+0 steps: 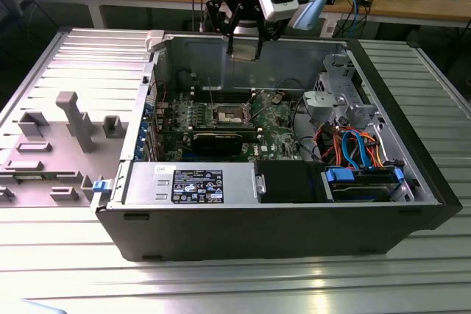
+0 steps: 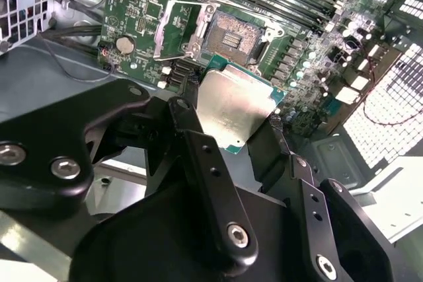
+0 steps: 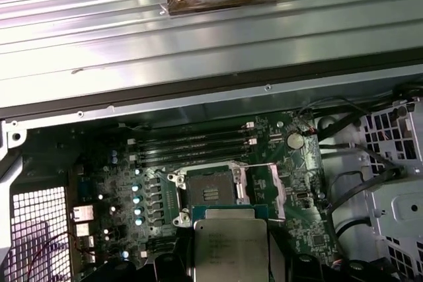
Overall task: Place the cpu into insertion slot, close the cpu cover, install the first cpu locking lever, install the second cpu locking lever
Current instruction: 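Place the cpu into insertion slot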
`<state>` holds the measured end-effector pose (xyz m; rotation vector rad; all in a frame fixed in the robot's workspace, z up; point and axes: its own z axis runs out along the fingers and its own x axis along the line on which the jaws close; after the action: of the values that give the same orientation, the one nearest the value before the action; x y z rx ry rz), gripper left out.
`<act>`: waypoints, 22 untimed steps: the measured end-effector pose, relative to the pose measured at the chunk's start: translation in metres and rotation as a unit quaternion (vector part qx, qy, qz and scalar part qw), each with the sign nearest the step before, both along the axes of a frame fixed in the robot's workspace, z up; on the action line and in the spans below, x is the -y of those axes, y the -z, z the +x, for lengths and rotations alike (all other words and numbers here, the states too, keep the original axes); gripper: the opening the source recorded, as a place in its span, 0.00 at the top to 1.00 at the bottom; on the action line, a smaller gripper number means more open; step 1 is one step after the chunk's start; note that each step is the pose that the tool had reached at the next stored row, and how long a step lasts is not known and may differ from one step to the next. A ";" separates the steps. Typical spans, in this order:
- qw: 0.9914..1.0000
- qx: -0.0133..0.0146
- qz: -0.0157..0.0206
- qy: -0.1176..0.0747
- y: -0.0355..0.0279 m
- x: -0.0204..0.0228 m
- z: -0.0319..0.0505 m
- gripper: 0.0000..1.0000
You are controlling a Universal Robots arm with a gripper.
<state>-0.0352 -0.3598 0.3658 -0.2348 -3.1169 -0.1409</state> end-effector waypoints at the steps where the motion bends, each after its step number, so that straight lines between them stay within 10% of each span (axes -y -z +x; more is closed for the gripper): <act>1: 1.000 0.000 0.000 0.003 0.0001 0.0000 0.0000 0.46; 22: 0.999 0.000 0.000 0.049 0.0012 0.0001 0.0000 0.46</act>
<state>-0.0352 -0.3598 0.3646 -0.3880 -3.1061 -0.1421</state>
